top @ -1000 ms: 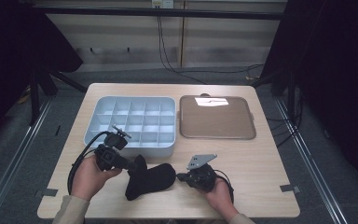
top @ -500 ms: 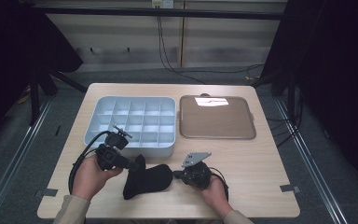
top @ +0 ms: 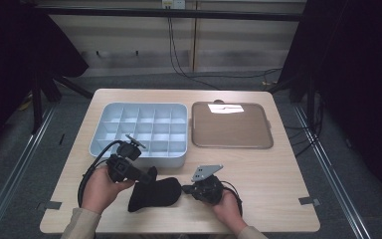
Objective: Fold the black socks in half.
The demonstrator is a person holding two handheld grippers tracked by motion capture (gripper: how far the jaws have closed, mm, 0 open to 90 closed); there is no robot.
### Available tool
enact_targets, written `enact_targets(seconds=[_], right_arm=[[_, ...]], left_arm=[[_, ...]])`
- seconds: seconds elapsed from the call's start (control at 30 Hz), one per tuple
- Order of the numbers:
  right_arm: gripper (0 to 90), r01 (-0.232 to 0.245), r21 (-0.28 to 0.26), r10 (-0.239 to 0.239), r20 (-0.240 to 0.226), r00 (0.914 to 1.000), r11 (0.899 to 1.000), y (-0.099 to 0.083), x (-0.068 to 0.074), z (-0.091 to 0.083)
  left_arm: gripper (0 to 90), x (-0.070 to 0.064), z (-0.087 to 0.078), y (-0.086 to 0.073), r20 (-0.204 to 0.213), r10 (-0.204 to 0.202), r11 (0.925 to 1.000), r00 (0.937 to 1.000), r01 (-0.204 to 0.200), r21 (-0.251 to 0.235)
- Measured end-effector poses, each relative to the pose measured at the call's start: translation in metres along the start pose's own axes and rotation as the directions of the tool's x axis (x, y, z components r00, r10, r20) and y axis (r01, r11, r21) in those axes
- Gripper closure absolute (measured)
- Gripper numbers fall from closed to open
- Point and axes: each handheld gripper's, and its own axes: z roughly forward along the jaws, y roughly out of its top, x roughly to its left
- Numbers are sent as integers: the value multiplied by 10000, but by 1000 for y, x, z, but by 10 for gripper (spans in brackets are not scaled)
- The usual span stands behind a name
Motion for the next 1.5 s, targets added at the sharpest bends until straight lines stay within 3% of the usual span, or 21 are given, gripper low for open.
enact_targets(seconds=[1.5], right_arm=[[900,236,97,-234,-203,9995,9997,2,10,3]], left_arm=[[805,-14,39,4,-47,232,9982,9997,-229,547]])
